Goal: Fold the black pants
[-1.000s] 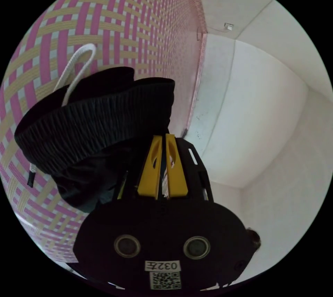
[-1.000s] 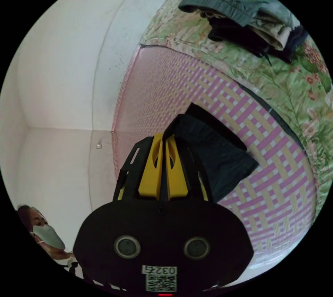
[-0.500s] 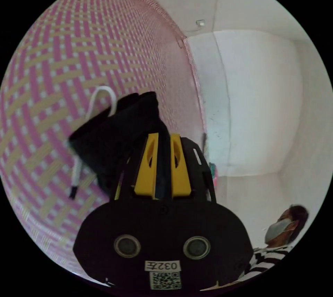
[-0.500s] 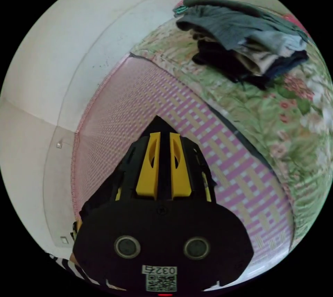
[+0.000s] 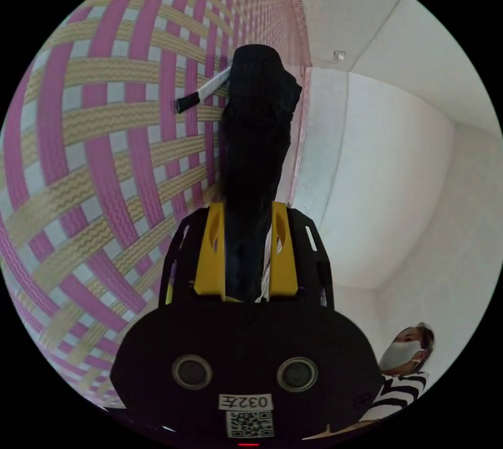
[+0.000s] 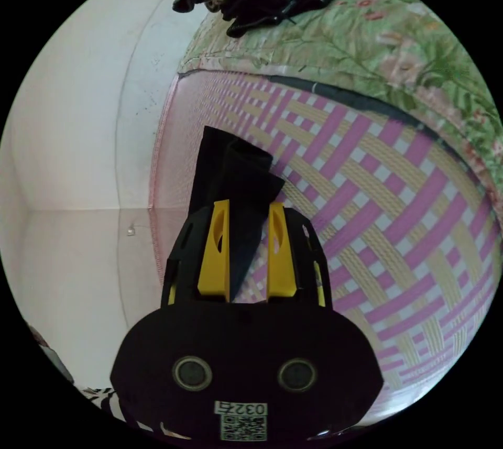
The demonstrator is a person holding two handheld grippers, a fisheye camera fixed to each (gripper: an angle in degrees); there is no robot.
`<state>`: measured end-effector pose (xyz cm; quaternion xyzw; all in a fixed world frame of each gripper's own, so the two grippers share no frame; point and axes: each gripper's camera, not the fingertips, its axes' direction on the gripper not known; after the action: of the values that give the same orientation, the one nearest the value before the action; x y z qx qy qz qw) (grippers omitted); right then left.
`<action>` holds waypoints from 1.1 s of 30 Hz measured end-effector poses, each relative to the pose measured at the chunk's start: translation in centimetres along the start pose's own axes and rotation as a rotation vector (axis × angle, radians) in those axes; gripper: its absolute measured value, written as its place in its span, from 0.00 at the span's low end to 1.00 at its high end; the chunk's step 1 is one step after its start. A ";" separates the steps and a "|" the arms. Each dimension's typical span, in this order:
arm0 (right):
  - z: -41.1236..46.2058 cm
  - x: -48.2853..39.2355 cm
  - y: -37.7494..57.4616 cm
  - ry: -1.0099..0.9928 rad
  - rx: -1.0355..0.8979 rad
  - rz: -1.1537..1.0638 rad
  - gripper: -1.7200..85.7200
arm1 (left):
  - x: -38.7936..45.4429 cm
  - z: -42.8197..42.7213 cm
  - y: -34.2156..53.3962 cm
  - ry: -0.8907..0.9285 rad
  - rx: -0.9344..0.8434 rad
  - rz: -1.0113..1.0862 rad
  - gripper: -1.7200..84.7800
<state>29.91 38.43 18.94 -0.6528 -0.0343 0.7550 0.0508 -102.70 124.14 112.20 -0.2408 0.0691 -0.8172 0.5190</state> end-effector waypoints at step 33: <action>-13.4 9.8 12.0 0.244 0.108 0.095 0.11 | 5.8 -21.9 2.7 -0.291 -0.116 -0.005 0.05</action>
<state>41.38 27.54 5.96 -0.7369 0.0438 0.6725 0.0537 -112.73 114.80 93.94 -0.3864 0.0395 -0.7695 0.5069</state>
